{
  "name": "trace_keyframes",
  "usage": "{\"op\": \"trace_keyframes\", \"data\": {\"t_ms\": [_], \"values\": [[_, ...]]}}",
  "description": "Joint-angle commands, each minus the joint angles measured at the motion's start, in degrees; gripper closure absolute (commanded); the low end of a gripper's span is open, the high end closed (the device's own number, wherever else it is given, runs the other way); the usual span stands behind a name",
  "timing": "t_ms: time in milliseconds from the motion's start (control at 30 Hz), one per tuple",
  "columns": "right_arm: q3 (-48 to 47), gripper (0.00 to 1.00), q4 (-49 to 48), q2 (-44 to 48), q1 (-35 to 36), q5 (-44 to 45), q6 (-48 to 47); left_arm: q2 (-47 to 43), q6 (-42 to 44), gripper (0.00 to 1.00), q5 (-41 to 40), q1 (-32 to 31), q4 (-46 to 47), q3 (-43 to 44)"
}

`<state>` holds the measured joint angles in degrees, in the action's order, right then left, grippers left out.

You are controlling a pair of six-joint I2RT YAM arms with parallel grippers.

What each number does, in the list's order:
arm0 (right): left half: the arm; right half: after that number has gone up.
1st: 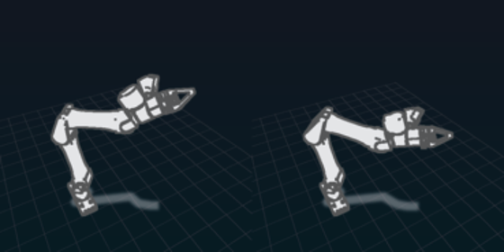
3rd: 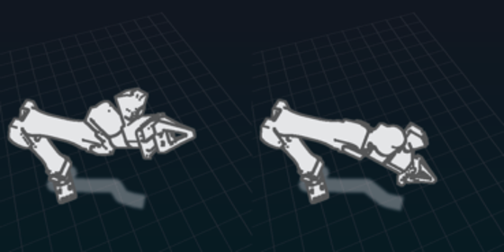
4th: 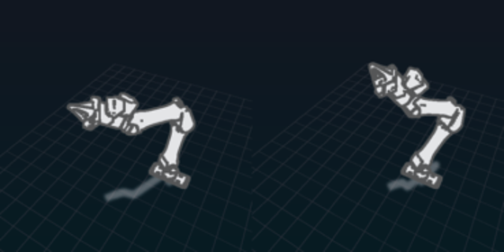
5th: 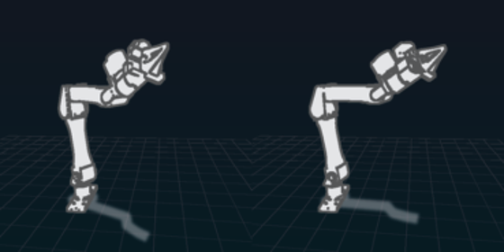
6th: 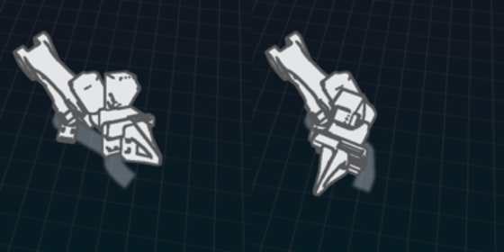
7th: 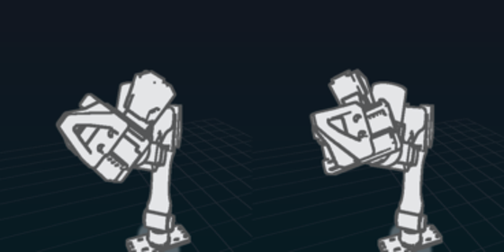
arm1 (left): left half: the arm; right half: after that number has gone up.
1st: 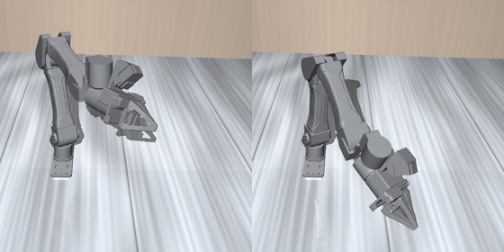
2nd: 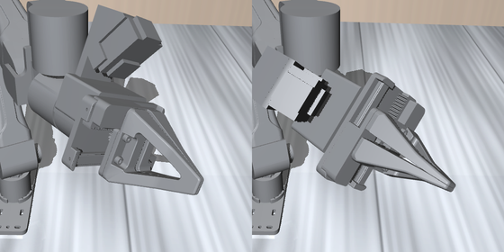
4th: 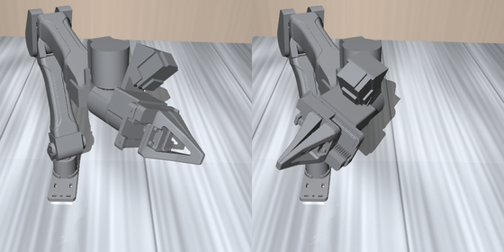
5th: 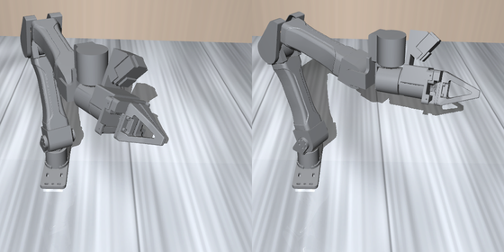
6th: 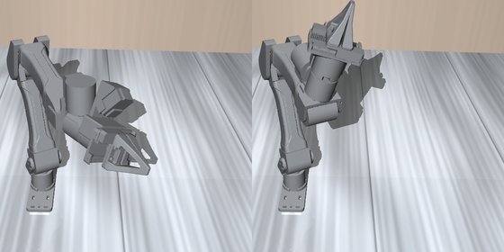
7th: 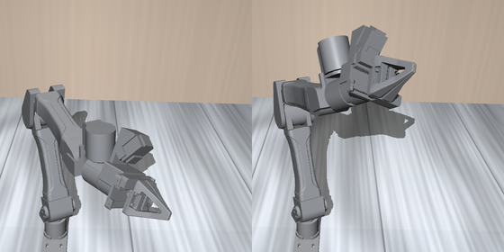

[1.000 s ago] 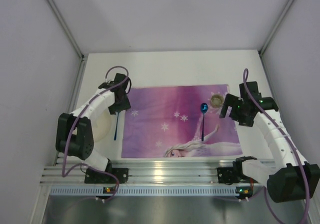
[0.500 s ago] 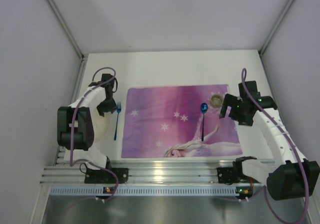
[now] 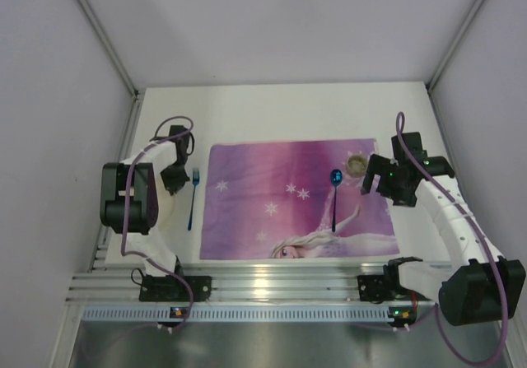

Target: Set the dinner table for one person

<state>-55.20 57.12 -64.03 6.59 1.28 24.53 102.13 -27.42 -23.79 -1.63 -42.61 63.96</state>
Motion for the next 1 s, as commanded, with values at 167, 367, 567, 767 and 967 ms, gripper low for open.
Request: {"op": "trace_keyframes", "data": {"t_ms": [167,367,567,767,967], "values": [[-2.54,0.00,-1.75,-0.57,0.44,1.36,-0.01,-6.06,-3.60,1.00,4.90,-6.77,-6.24,9.49],[-4.21,0.00,-2.10,-2.41,0.27,3.03,-0.36,-2.47,-13.17,1.00,8.13,-28.20,-13.81,24.25],[-5.88,0.00,-1.31,-2.24,0.27,4.17,-0.80,11.06,-17.50,1.00,9.11,-45.80,-16.62,37.62],[-4.57,0.00,-0.26,-0.22,-0.26,4.78,-1.24,23.81,-14.94,1.00,13.59,-55.22,-19.00,54.30],[-3.25,0.00,0.88,2.24,-0.79,5.49,-1.68,27.25,-15.91,1.00,20.77,-56.38,-17.43,53.38]]}}
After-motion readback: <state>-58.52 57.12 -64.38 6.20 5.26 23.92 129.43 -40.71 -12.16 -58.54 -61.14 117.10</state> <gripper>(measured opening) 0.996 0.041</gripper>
